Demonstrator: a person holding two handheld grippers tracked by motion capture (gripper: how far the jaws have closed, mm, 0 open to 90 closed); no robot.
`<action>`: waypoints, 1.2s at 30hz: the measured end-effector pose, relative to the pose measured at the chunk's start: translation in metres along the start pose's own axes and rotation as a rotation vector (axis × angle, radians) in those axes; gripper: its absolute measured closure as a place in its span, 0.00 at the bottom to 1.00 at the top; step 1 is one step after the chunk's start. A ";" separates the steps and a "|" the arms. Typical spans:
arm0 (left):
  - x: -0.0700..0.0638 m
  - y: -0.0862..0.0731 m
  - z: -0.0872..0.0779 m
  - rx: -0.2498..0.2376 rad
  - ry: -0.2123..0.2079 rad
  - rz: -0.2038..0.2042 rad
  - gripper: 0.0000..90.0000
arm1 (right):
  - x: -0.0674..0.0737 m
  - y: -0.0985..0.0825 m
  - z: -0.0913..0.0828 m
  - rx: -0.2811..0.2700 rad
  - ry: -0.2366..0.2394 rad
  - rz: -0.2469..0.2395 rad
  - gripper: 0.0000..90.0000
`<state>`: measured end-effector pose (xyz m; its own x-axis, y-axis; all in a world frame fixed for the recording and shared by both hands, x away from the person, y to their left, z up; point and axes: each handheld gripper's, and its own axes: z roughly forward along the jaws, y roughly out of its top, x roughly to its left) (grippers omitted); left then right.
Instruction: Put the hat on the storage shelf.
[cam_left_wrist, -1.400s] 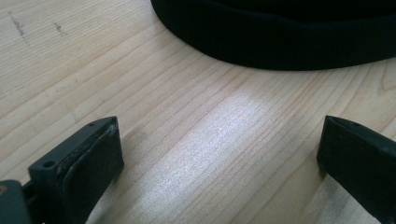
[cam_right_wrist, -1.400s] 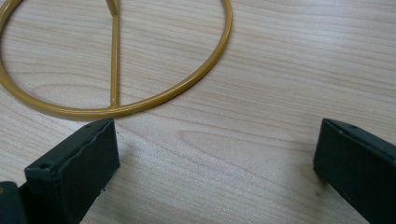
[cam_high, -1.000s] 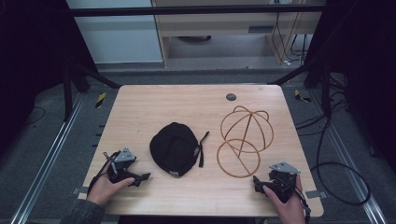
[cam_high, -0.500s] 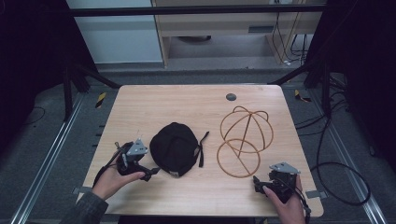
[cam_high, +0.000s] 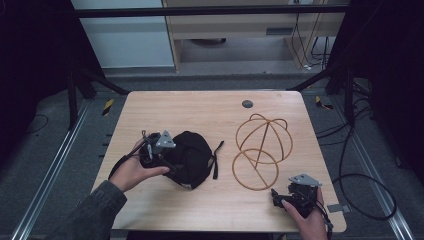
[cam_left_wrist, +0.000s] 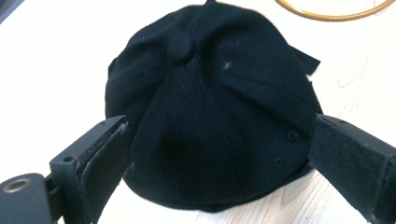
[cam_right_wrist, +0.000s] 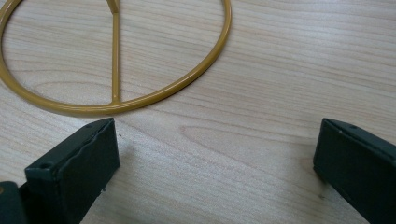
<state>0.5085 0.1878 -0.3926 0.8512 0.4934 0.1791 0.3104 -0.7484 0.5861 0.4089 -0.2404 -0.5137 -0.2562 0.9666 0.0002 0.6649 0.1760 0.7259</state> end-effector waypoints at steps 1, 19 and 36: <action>0.001 0.003 0.001 0.011 0.000 0.011 0.06 | 0.000 0.000 0.000 0.000 0.000 0.000 0.00; 0.012 0.021 0.019 0.049 -0.030 0.022 0.22 | 0.000 -0.001 -0.001 0.000 0.001 0.000 0.00; 0.031 0.042 0.032 0.101 -0.088 -0.017 0.54 | 0.000 -0.001 -0.001 0.000 0.001 -0.001 0.00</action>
<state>0.5613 0.1575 -0.3876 0.8782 0.4684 0.0971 0.3620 -0.7833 0.5053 0.4080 -0.2405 -0.5137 -0.2578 0.9662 0.0005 0.6646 0.1769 0.7259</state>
